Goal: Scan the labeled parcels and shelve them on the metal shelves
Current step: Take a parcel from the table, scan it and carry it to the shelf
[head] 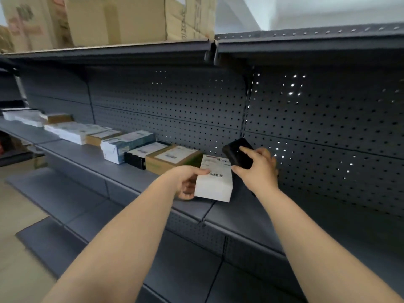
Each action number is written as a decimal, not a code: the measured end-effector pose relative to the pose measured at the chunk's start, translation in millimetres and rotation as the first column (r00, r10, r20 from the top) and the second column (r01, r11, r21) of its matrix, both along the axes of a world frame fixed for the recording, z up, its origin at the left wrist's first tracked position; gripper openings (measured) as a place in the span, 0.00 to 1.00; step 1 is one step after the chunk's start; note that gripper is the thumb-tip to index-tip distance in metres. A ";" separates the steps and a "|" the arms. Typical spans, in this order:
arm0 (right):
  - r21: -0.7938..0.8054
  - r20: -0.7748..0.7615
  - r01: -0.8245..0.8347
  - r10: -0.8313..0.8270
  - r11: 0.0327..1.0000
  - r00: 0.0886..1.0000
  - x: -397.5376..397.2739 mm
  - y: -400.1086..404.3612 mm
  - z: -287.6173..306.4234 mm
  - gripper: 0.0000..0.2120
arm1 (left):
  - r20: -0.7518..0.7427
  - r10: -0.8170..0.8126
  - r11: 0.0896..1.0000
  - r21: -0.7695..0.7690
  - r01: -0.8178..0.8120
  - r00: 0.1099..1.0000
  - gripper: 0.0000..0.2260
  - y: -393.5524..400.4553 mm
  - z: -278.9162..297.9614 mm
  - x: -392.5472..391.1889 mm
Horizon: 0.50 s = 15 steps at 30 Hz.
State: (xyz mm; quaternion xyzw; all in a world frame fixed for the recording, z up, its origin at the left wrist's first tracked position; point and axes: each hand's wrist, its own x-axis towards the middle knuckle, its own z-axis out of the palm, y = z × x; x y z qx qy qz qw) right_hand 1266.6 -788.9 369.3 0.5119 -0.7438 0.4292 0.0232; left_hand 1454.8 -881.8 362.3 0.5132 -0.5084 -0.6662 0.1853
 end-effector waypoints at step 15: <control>0.109 -0.001 0.234 -0.235 0.966 0.972 0.6 -62.1 -13.2 0.30 | 0.624 0.157 0.361 -0.758 0.543 0.765 0.22 -39.6 -5.1 -51.0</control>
